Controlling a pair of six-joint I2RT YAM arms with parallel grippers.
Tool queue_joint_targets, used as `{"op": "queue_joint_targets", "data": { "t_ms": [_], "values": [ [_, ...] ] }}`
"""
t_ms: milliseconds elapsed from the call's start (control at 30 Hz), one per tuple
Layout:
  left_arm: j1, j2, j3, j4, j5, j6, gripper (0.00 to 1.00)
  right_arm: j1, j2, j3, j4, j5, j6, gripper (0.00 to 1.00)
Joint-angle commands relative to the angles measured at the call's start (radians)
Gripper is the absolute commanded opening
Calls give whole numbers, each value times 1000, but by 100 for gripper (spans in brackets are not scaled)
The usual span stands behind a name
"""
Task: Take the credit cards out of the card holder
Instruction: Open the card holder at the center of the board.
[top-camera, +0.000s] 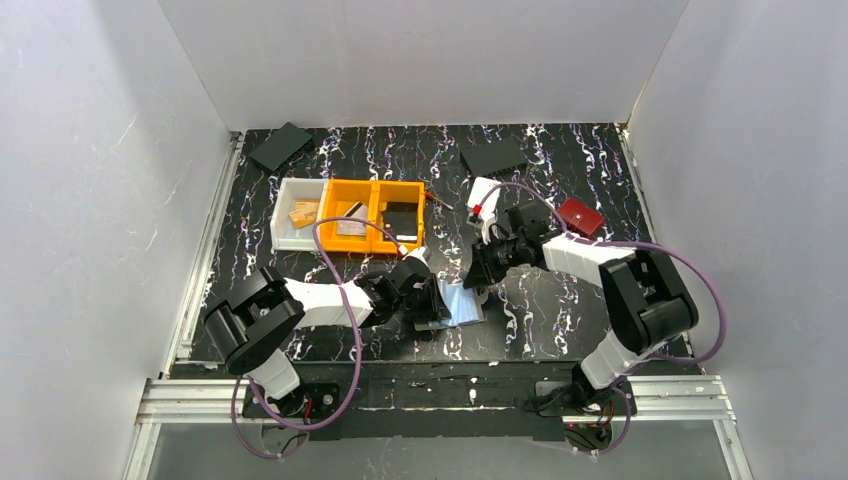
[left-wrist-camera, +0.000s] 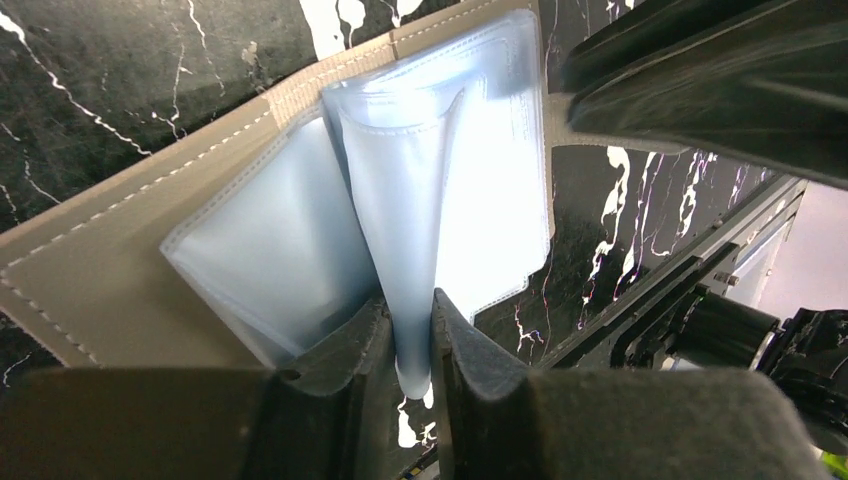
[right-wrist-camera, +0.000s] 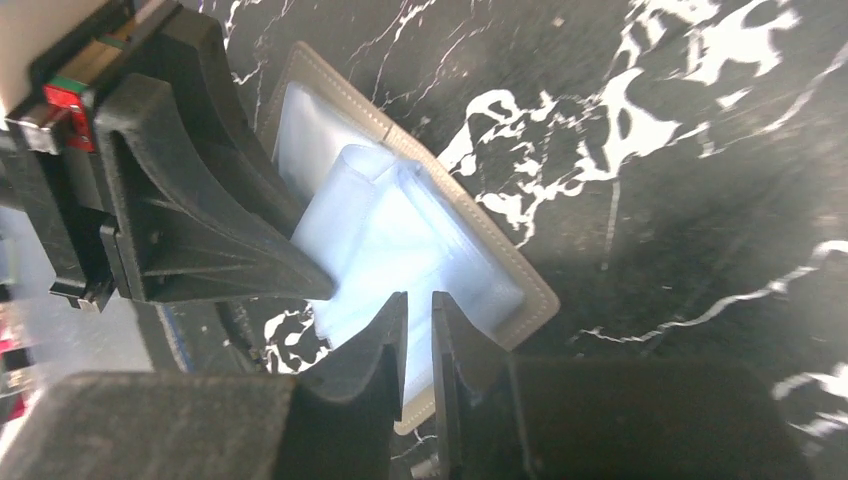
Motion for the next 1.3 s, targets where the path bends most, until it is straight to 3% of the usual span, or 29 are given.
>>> {"op": "queue_joint_targets", "data": {
  "t_ms": [0, 167, 400, 567, 800, 900, 1133, 1267],
  "values": [
    [6, 56, -46, -128, -54, -2, 15, -4, -83, 6, -25, 107, -67, 22],
    [10, 32, -52, -128, -49, -11, 15, 1, -41, 21, -52, 117, -74, 15],
    [13, 8, -68, -109, -27, -40, 22, 54, -3, 29, -69, 153, -82, 15],
    [23, -18, -89, -60, 0, -58, 37, 71, 31, 34, -73, 158, -78, 15],
    [33, -14, -104, 24, 95, -36, 71, 74, 77, 34, -17, -16, 6, 18],
    [33, -1, -101, 36, 128, -17, 80, 74, 103, 32, 20, -74, 61, 18],
    [33, 64, -90, 15, 120, -38, 78, 72, 127, 1, 175, -130, 206, 20],
    [33, 99, -81, -15, 103, -43, 53, 50, 132, -34, 274, -175, 302, 22]
  ]
}}
